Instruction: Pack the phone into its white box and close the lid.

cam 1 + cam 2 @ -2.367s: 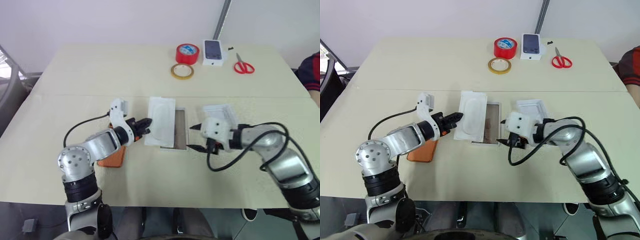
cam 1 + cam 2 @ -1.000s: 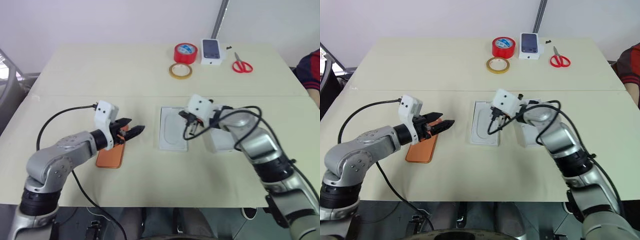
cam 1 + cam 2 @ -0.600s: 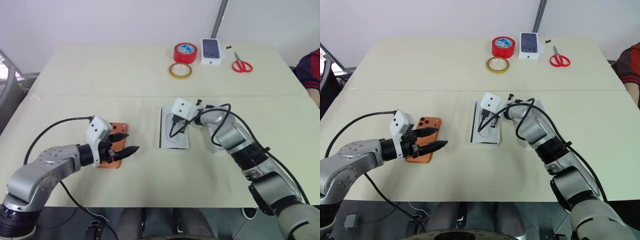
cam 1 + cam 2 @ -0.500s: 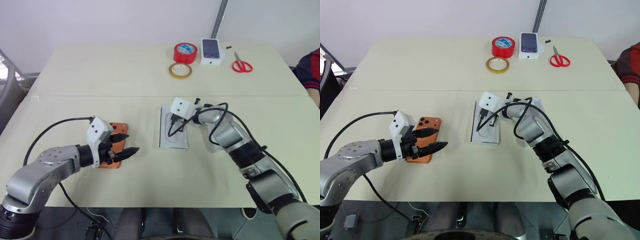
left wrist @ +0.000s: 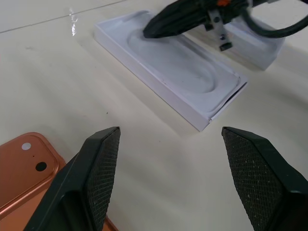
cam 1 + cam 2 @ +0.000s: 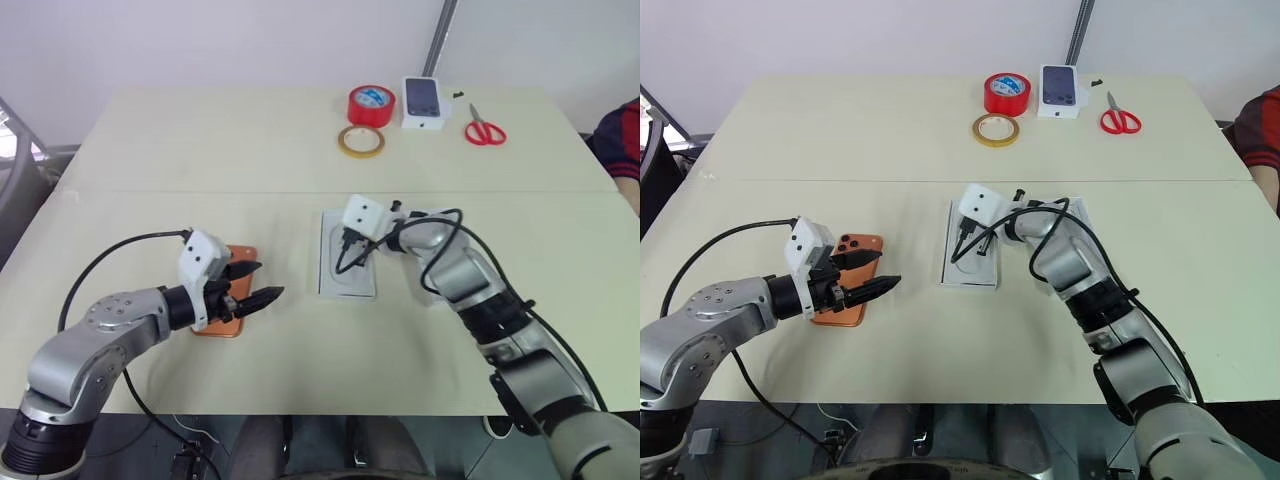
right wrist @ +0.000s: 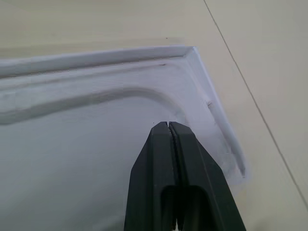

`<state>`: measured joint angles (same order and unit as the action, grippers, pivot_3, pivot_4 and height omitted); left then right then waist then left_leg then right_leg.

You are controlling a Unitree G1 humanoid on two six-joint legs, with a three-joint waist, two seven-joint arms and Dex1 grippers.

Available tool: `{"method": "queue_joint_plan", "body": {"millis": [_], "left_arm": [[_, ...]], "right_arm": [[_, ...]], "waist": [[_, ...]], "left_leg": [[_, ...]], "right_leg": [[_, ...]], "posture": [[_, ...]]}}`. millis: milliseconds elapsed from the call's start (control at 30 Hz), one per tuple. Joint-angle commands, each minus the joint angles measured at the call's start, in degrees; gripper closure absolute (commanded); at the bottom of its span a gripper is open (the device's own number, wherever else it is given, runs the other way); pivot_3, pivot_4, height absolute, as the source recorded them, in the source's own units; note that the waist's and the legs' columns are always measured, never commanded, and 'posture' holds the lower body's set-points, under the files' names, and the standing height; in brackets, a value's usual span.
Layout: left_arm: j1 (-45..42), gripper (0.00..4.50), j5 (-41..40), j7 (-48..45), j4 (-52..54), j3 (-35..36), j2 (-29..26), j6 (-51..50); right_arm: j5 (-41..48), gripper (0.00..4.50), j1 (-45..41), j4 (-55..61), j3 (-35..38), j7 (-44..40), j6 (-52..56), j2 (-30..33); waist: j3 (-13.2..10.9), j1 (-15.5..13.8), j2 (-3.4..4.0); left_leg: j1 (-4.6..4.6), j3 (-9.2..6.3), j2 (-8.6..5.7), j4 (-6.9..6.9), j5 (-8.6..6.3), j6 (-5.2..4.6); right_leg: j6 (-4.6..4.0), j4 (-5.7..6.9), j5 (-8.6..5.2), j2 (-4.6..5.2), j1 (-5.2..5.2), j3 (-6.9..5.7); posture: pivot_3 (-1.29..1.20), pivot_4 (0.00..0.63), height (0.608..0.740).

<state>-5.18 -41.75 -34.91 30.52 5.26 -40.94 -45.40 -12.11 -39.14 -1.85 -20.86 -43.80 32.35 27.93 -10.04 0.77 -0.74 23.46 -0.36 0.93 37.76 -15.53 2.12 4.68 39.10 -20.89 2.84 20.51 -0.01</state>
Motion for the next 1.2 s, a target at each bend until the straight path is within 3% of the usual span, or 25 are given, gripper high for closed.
{"method": "queue_joint_plan", "body": {"millis": [33, 200, 567, 967, 1067, 1167, 1200], "left_arm": [[-0.8, 0.97, 0.1, -0.2, 1.3, 0.6, 0.1, 0.4], [-1.6, 0.97, 0.7, -0.6, 0.4, -0.2, 0.5, 0.6], [-2.0, 0.97, 1.3, -0.3, 0.5, -0.6, 1.3, 0.1], [-1.4, 0.97, 1.3, 1.3, 1.6, 0.0, 2.2, -0.1], [-2.7, 0.97, 0.6, 4.1, -0.1, 2.8, 3.2, -0.8], [-5.1, 0.97, -3.2, 10.5, -4.7, 10.0, 5.8, -5.1], [-5.6, 0.43, -3.6, 12.4, -6.2, 11.9, 6.0, -6.7]], "right_arm": [[2.1, 4.47, 3.1, 10.3, 1.4, -4.8, 1.2, 4.1], [3.1, 4.47, 8.8, 18.4, -2.0, -9.0, 0.6, 6.9], [0.1, 4.47, 7.7, 15.5, -8.0, -7.2, 0.6, 2.3], [2.0, 4.47, 6.7, 15.5, -5.2, -7.0, -0.1, 0.9], [2.3, 4.47, 5.6, 15.8, -3.0, -5.6, -0.5, 1.0], [3.3, 4.47, 4.1, 16.8, -1.3, -4.9, 0.7, -0.2], [3.5, 4.50, 3.8, 17.2, -1.4, -4.7, 1.1, -0.8]], "waist": [[0.0, 0.0, 0.00], [0.0, 0.3, 0.00], [0.0, 0.1, 0.00], [0.0, 0.1, 0.01], [0.0, 0.0, 0.01], [0.0, 0.0, 0.00], [0.0, 0.1, 0.00]], "left_leg": [[0.00, 0.00, 0.00, 0.00, 0.00, 0.00], [-0.02, 0.00, 0.01, -0.05, -0.01, -0.02], [-0.05, 0.00, 0.01, -0.03, -0.01, -0.02], [-0.05, -0.01, 0.02, -0.04, -0.01, -0.01], [-0.05, -0.01, 0.01, -0.02, -0.01, -0.01], [-0.05, -0.01, 0.01, -0.01, -0.01, -0.01], [-0.05, -0.03, 0.02, 0.01, -0.01, -0.01]], "right_leg": [[0.00, 0.00, 0.00, 0.00, 0.00, 0.00], [0.00, -0.01, 0.00, -0.02, 0.00, 0.00], [0.00, -0.01, 0.00, -0.03, -0.03, 0.00], [0.00, -0.01, 0.00, -0.03, -0.02, 0.00], [0.00, 0.00, 0.00, -0.03, -0.03, 0.00], [0.00, 0.02, 0.00, -0.03, -0.02, 0.00], [0.00, 0.04, 0.00, -0.04, -0.02, -0.02]], "posture": [[0.00, 0.150, 0.740], [0.00, 0.150, 0.740], [0.00, 0.150, 0.740], [0.00, 0.150, 0.740], [0.00, 0.150, 0.740], [0.00, 0.150, 0.740], [0.00, 0.150, 0.740]]}}
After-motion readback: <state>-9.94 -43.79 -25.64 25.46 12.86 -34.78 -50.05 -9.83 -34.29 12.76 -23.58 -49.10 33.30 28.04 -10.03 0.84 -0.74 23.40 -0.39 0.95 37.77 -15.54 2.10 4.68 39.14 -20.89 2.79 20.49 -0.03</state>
